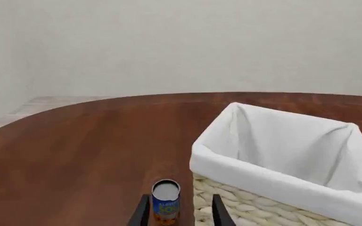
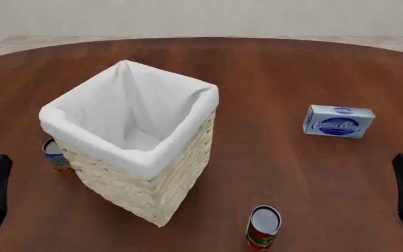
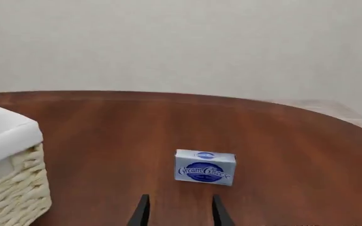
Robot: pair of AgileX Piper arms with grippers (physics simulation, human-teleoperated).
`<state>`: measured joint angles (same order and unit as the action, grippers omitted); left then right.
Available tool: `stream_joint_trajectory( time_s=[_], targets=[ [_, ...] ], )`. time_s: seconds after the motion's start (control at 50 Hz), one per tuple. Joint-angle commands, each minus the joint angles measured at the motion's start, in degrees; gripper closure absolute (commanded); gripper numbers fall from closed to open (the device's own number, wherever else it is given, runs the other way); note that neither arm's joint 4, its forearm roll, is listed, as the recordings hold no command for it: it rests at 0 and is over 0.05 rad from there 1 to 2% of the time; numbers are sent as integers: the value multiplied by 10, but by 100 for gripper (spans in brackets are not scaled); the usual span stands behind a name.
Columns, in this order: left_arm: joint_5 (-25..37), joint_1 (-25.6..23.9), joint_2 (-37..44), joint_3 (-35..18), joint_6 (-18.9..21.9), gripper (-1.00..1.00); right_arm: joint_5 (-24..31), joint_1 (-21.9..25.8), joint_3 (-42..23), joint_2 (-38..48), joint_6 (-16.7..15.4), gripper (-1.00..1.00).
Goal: Pick up the cream cheese box, and put it in the basket.
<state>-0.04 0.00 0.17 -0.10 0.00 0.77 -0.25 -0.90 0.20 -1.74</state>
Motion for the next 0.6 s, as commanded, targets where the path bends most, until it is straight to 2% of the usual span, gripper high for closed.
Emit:
stream_joint_trajectory(
  time_s=[0.02, 0.22, 0.26, 0.34, 0.4, 0.42, 0.44, 0.48, 0.5, 0.6],
  targets=[
    [-1, 0, 3, -1, 0, -100, -3, 2, 2, 4, 10, -100],
    [-1, 0, 3, -1, 0, -100, 12, -6, -12, 1, 13, -100],
    [-1, 0, 3, -1, 0, -100, 29, 0, -31, -1, -39, -100],
    [-1, 0, 3, -1, 0, -100, 53, -13, -65, -2, -26, -100],
    [-1, 0, 3, -1, 0, -100, 82, -16, -98, -1, -26, -100],
    [-1, 0, 3, -1, 0, -100, 102, -16, -124, -1, -13, -100],
    [-1, 0, 3, -1, 0, -100, 103, -16, -124, -1, -13, -100],
    [-1, 0, 3, -1, 0, -100, 138, -9, -163, 1, -12, -100],
    [-1, 0, 3, -1, 0, -100, 144, -7, -177, 7, -18, -100],
    [-1, 0, 3, -1, 0, -100, 164, -3, -235, 46, 0, -100]
  ],
)
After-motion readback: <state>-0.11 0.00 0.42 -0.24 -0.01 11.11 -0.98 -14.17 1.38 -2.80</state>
